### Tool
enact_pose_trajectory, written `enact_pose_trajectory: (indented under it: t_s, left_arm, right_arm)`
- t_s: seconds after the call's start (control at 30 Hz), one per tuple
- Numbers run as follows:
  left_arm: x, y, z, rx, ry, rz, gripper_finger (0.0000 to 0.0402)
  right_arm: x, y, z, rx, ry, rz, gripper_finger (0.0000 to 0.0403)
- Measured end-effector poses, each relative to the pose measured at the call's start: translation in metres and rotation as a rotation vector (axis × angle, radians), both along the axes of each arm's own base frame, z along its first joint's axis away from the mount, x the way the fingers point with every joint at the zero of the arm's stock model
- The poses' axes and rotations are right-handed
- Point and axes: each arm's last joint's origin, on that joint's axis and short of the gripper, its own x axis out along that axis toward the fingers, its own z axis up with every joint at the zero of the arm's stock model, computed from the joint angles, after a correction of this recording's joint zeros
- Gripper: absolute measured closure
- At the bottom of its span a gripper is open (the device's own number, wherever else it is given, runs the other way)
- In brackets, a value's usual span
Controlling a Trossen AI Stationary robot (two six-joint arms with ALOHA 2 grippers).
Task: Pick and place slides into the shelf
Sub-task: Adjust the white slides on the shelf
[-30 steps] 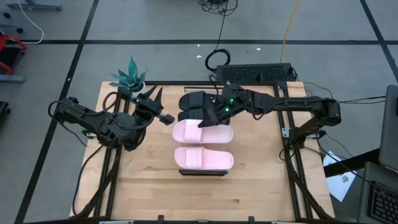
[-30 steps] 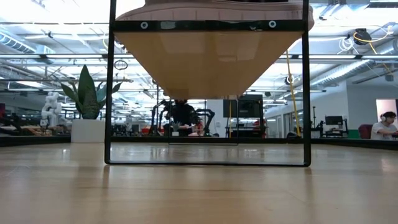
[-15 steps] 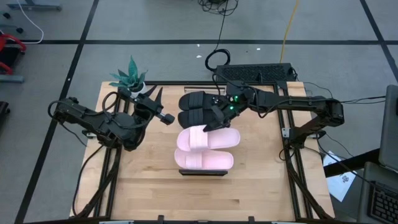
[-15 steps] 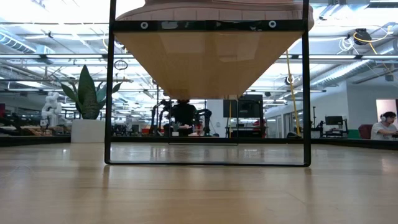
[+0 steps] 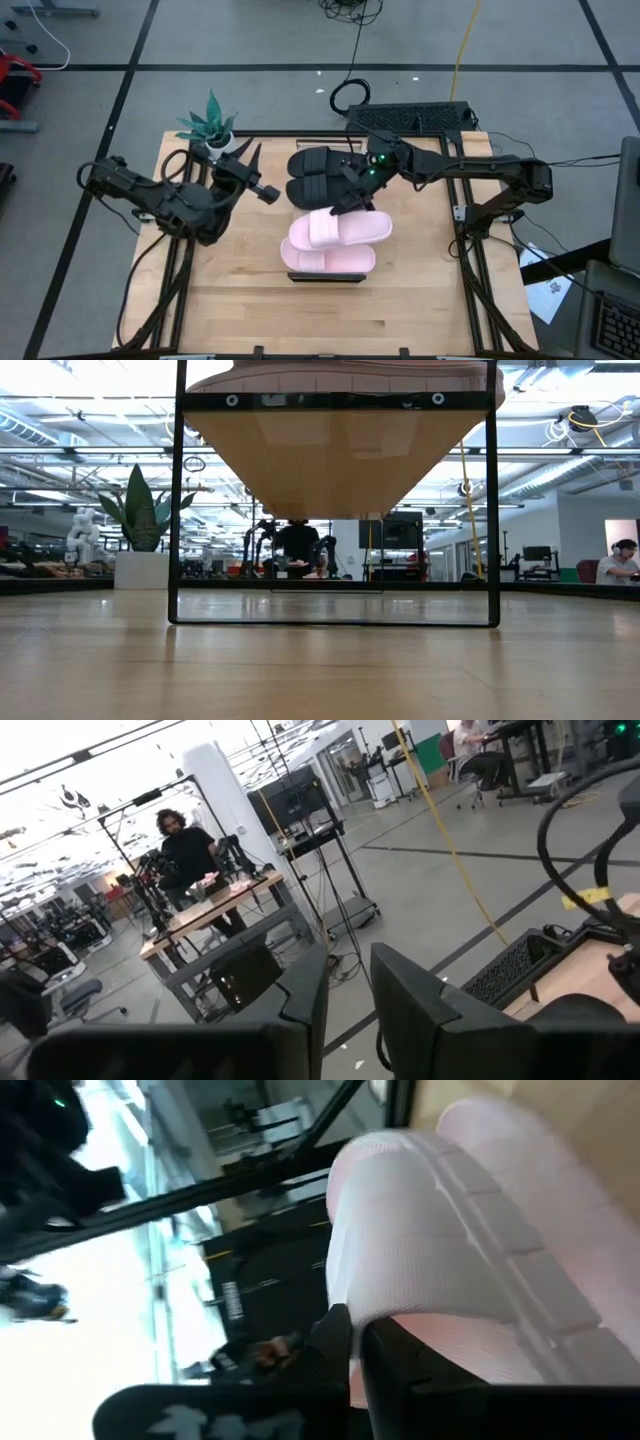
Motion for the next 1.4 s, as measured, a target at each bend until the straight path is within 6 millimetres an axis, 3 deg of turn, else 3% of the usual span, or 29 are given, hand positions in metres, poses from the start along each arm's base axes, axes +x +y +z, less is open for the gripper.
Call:
enact_pose_trajectory:
  t_s: [0.23,0.43,0.9,1.4]
  left_arm:
    - [-0.003,-0.008,0.000,-0.007,-0.015,-0.030,0.0321]
    - [-0.004,-0.011,0.000,-0.007,-0.015,-0.043,0.0321]
    - [-0.001,-0.003,0.000,0.004,0.009,-0.012,0.0321]
    - [-0.001,-0.003,0.000,0.005,0.010,-0.013,0.0321]
  right_arm:
    - [-0.007,-0.009,-0.029,0.170,0.043,-0.066,0.0403]
    - [-0.014,-0.018,-0.047,0.199,0.108,-0.103,0.0403]
    - [-0.021,-0.037,-0.059,0.087,0.132,-0.184,0.0403]
    - [-0.016,-0.042,-0.048,0.022,0.030,-0.275,0.0403]
